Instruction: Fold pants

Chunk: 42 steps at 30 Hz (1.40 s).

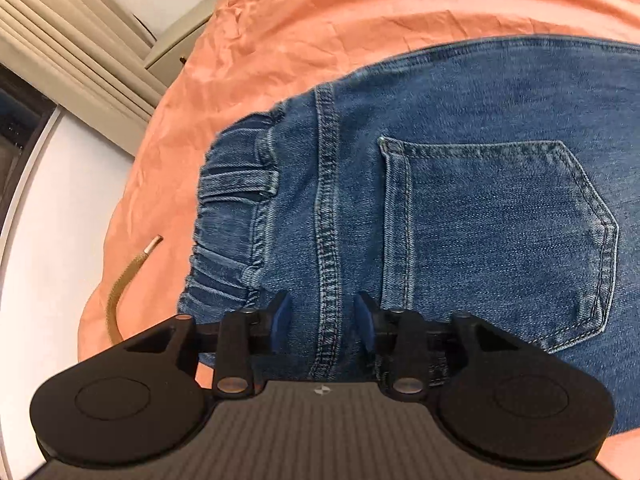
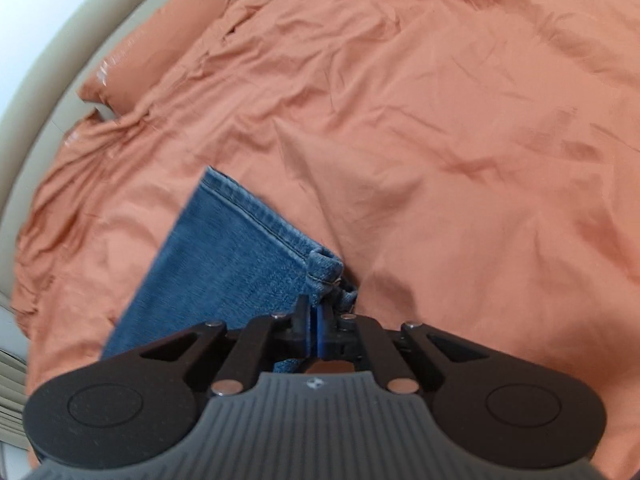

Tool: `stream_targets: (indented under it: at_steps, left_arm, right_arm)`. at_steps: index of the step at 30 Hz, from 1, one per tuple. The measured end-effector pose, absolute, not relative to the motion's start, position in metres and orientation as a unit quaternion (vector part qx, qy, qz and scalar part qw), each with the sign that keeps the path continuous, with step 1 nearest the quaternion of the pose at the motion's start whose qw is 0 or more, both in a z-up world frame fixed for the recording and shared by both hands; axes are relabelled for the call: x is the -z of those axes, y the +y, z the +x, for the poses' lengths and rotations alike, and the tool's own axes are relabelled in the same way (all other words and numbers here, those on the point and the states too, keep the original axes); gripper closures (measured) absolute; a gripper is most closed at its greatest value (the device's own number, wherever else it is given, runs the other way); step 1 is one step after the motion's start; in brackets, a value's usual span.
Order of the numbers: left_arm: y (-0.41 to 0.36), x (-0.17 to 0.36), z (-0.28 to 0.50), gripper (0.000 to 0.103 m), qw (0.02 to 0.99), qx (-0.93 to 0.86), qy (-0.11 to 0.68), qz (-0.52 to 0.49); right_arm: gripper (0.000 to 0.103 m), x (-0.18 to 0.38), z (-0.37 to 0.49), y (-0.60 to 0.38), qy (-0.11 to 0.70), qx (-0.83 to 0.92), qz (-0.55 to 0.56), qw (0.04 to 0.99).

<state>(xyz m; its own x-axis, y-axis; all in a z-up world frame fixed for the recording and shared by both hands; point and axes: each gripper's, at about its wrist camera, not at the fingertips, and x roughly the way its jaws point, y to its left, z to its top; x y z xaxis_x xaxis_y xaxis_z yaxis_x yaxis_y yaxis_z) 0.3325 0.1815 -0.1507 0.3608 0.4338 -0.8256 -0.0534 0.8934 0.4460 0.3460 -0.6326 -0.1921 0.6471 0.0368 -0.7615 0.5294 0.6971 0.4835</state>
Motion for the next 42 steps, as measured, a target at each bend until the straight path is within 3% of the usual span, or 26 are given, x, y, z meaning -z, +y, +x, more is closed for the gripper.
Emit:
stream_targets:
  at_steps: [2,4,5,16,25,28,36,42]
  left_arm:
    - [0.183,0.143,0.326,0.056,0.817,-0.143,0.532,0.169]
    - [0.183,0.132,0.317,0.056,0.831,-0.125,0.517,0.166]
    - [0.184,0.127,0.314,0.056,0.837,-0.117,0.510,0.163]
    - [0.189,0.109,0.334,0.055,0.884,-0.063,0.449,0.114]
    - [0.210,0.148,0.376,0.056,0.872,-0.076,0.472,0.105]
    - [0.219,0.160,0.386,0.063,0.871,-0.079,0.475,0.096]
    - [0.221,0.170,0.402,0.067,0.867,-0.105,0.481,0.076]
    - [0.204,0.137,0.384,0.064,0.878,-0.119,0.456,0.084]
  right_arm:
    - [0.101,0.181,0.346,-0.628,0.397,0.152,0.335,0.841]
    - [0.071,0.164,0.343,-0.618,0.396,0.158,0.286,0.858]
    - [0.067,0.155,0.342,-0.611,0.395,0.156,0.254,0.869]
    - [0.069,0.128,0.391,-0.443,0.397,-0.043,0.075,0.914]
    - [0.069,0.178,0.471,-0.316,0.461,-0.116,-0.012,0.880]
    - [0.067,0.194,0.495,-0.291,0.468,-0.108,-0.053,0.875]
    - [0.068,0.202,0.531,-0.280,0.474,-0.087,-0.042,0.875]
    - [0.072,0.173,0.522,-0.320,0.443,-0.053,0.029,0.894]
